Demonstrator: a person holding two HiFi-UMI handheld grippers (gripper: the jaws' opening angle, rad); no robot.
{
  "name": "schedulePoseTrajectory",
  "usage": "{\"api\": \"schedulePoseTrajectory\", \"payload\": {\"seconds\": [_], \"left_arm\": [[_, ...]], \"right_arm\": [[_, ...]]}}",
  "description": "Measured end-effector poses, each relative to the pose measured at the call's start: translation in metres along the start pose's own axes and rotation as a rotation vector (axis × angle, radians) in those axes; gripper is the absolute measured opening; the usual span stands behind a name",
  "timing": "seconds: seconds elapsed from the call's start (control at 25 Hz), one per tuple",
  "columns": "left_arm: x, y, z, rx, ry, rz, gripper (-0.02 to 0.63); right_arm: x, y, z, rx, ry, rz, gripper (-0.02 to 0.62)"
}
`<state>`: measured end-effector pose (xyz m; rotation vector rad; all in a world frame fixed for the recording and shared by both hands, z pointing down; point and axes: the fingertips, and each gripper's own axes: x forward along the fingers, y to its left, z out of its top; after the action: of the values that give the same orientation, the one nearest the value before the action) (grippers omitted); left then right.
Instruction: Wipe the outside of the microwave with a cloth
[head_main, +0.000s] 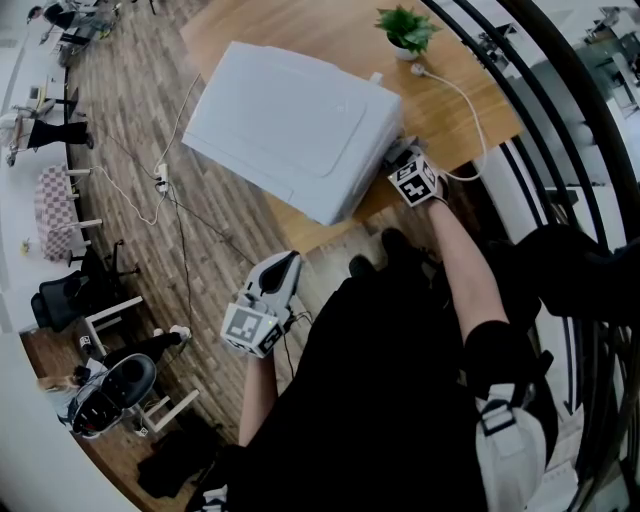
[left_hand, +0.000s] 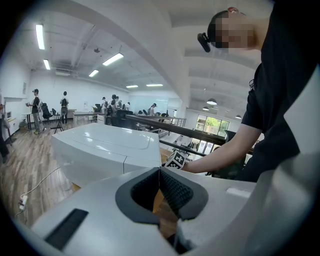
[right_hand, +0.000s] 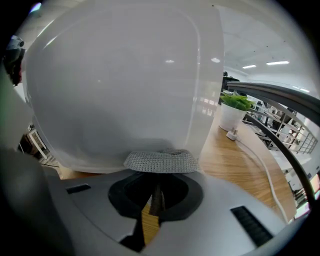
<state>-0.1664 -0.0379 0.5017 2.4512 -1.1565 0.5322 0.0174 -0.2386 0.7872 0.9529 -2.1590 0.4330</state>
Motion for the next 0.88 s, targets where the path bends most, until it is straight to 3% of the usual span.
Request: {"api": "schedulePoseTrajectory", "payload": {"seconds": [0.2, 0.88], "left_arm": [[-0.005, 0.004, -0.007, -0.032, -0.014, -0.002, 0.003], [-0.016, 0.009, -0.014, -0.021, -0.024, -0.043, 0.003]], "right_arm": [[0.000, 0.014, -0.002, -0.010, 0.003, 0.011, 0.017], [-0.002, 0.051, -0.010, -0.002, 0.020, 0.016, 0.017]]}}
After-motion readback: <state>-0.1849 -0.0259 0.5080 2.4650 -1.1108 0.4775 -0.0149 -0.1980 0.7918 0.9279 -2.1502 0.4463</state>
